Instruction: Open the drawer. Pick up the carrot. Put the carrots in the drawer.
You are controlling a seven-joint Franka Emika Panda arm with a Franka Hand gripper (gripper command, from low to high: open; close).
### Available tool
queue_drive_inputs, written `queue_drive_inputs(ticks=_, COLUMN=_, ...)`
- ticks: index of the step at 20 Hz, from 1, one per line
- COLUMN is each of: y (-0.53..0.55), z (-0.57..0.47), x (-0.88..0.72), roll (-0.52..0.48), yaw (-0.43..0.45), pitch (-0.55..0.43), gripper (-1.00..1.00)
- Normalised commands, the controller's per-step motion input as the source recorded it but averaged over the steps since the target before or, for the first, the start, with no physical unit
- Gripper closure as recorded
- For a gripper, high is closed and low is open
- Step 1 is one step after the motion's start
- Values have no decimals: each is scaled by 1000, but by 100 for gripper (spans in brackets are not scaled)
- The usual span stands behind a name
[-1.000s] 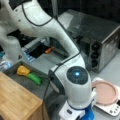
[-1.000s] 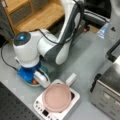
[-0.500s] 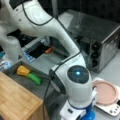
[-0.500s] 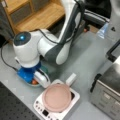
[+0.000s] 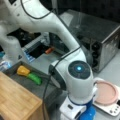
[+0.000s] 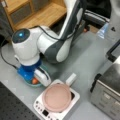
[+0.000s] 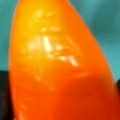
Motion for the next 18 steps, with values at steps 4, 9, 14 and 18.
queue_drive_inputs(ticks=4, y=196, z=212, x=-43, roll=-166, yaw=-44, pitch=143, gripper=100)
queue_drive_inputs(ticks=9, y=176, z=118, x=-55, roll=-179, yaw=-34, pitch=106, gripper=100)
queue_drive_inputs(ticks=14, y=129, z=118, x=-113, roll=-189, yaw=-23, pitch=83, gripper=100)
queue_drive_inputs(ticks=18, y=138, z=228, x=-221, roll=-167, yaw=44, pitch=63, gripper=100)
